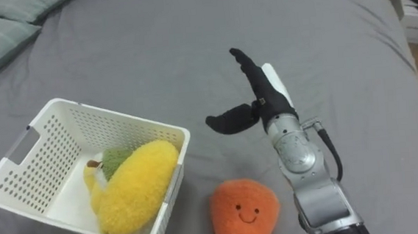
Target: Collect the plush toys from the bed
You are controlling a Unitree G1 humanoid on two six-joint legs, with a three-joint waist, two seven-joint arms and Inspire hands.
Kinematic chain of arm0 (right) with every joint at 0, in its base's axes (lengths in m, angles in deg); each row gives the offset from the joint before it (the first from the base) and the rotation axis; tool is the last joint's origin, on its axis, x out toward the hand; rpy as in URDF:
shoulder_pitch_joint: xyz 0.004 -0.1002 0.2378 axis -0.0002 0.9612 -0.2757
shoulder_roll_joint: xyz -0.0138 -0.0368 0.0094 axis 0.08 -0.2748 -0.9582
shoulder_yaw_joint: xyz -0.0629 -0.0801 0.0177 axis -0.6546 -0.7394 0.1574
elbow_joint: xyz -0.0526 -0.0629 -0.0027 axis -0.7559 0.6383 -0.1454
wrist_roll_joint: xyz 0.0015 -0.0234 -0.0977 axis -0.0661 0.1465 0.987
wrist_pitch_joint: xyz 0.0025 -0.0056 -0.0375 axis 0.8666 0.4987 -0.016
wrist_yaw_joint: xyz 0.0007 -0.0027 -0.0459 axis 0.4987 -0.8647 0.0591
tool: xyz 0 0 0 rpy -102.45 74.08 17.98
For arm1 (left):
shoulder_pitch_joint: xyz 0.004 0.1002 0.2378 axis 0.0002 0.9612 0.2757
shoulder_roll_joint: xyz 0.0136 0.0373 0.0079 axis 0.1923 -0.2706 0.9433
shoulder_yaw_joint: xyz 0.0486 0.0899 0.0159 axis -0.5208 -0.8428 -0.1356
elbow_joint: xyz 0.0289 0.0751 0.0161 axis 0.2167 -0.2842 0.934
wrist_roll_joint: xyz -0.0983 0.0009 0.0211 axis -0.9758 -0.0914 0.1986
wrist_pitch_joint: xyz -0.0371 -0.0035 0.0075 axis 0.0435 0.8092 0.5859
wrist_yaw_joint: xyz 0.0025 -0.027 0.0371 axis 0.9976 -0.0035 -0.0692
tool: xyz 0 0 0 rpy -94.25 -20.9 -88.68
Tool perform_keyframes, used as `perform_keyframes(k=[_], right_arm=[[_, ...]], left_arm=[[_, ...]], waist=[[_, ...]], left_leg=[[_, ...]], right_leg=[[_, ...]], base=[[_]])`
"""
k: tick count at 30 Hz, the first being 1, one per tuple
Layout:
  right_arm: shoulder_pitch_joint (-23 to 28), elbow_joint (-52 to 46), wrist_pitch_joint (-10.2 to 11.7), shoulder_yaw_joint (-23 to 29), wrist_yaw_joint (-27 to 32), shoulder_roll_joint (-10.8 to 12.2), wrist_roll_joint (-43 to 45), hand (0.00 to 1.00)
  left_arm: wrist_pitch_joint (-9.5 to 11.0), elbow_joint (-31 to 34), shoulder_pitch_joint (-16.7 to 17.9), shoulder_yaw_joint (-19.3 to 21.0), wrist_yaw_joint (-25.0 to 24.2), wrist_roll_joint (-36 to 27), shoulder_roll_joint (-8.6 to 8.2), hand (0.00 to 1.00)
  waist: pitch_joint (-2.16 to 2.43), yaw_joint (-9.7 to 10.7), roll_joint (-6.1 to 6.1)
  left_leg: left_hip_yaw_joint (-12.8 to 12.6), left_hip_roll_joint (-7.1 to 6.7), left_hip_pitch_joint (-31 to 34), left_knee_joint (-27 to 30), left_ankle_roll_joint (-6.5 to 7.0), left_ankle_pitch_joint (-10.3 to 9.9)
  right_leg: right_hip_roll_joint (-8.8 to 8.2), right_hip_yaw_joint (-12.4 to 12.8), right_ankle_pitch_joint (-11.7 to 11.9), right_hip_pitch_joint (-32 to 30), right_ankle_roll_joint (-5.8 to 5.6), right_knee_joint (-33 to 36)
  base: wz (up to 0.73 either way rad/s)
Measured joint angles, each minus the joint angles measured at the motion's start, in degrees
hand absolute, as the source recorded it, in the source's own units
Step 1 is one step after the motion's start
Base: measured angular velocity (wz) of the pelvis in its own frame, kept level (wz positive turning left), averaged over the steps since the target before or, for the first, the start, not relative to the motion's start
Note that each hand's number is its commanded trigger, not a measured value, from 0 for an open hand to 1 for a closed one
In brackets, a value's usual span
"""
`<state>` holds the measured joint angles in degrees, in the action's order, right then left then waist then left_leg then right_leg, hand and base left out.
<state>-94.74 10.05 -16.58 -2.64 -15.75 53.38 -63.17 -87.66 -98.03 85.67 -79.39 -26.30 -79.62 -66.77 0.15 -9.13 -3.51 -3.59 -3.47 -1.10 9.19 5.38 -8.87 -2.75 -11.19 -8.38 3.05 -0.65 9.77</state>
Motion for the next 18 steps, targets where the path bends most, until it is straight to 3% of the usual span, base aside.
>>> perform_keyframes(k=[5, 10, 15, 18], right_arm=[[2.3, -2.4, 0.2, 3.4, 0.0, -0.1, -0.1, 0.0], [5.7, -2.6, 0.4, 3.2, -0.2, -0.3, -0.1, 0.0], [9.5, -1.2, 0.4, 3.2, -0.2, -0.3, -1.4, 0.0], [9.8, -0.8, 0.4, 3.2, -0.1, -0.5, -1.7, 0.0]], left_arm=[[0.0, 0.0, 0.7, 0.4, -0.1, -0.8, -0.07, 0.0], [0.0, 0.0, 0.6, 0.3, -0.1, -0.8, 0.04, 0.0], [0.1, -0.1, 0.6, -0.3, 0.2, -0.8, 0.03, 0.0], [0.3, -0.1, 0.6, -0.2, 0.5, -0.7, 0.02, 0.0]], waist=[[0.17, 1.3, -0.3], [0.13, 2.3, -0.23], [-0.28, 2.9, 0.33], [-0.28, 2.9, 0.3]], left_leg=[[-0.4, 0.06, -0.2, -0.1, 0.0, 0.0], [-1.0, 0.11, -0.6, -0.5, 0.01, 0.0], [-1.1, 0.13, -0.6, -0.6, 0.03, 0.0], [-1.3, 0.24, -0.6, -0.6, -0.02, -0.1]], right_leg=[[0.03, 0.4, 0.0, 0.0, 0.0, 0.0], [0.1, 0.9, 0.0, 0.0, -0.01, 0.0], [0.14, 1.1, 0.0, -0.2, -0.02, 0.0], [0.29, 1.3, 0.0, -0.2, -0.01, -0.1]], base=[[-0.04], [-0.05], [-0.01], [-0.01]])
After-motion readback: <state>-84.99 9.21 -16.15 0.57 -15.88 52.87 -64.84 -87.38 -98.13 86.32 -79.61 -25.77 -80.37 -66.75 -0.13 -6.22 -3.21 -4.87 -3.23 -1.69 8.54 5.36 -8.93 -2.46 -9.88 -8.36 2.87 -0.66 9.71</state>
